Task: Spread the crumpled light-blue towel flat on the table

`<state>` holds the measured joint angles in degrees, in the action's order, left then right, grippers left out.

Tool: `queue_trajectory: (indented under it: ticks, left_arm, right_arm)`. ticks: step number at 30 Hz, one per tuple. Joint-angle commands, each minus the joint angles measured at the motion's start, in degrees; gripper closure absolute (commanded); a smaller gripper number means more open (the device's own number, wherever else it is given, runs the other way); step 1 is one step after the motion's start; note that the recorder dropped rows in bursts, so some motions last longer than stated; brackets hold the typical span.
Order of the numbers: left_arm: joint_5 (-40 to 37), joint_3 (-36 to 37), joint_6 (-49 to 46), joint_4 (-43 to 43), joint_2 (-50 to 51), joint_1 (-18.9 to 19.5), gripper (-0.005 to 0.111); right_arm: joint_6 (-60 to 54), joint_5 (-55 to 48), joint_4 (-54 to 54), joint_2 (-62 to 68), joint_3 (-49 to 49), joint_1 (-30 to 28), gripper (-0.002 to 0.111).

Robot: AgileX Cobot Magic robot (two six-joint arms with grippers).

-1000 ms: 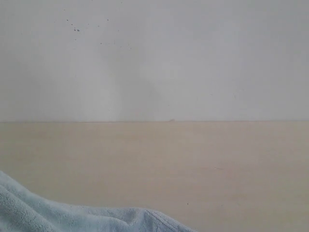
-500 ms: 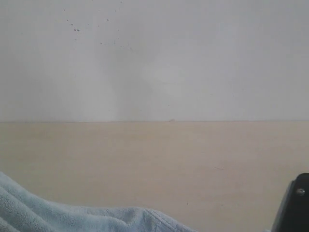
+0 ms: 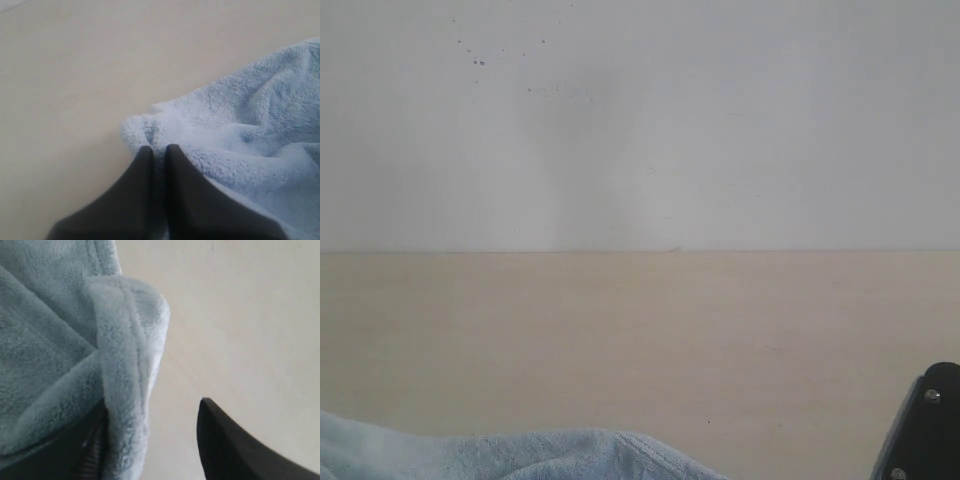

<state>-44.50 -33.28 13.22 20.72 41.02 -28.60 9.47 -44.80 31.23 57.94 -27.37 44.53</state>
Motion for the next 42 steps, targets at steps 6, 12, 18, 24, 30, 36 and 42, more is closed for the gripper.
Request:
queue_trajectory:
  ticks: [6,12,18,24,30,36,42]
  left_arm:
    - [1.79,0.6,-0.49,-0.26,-0.29,0.07,0.103]
    - [2.29,0.6,-0.93,-0.02,-0.29,0.07,0.103]
    - [2.88,0.6,-0.93,-0.02,-0.29,0.07,0.103]
    - [2.78,0.6,-0.93,-0.02,-0.29,0.07,0.103]
    - [2.78,0.6,-0.93,-0.02,-0.29,0.07,0.103]
    - [2.66,0.6,-0.93,-0.02,-0.29,0.07,0.103]
    - [2.68,0.6,-0.93,0.08,-0.29,0.07,0.103]
  right_arm:
    - [-5.14,2.5,-5.43,-3.41,-0.27,0.05,0.06]
    - [-7.64,2.52,-5.89,-3.55,-2.76,0.05,0.06]
    - [-19.84,2.41,-16.11,-3.44,-7.81,0.05,0.06]
    - [-25.62,0.21,-16.32,-3.44,-7.94,0.16,0.06]
    - [-27.47,3.04,-18.14,0.92,-9.32,0.16,0.06]
    - [-27.68,7.66,-20.98,12.68,-13.2,0.16,0.06]
    - [-27.93,10.1,-21.42,24.08,-17.47,0.16,0.06]
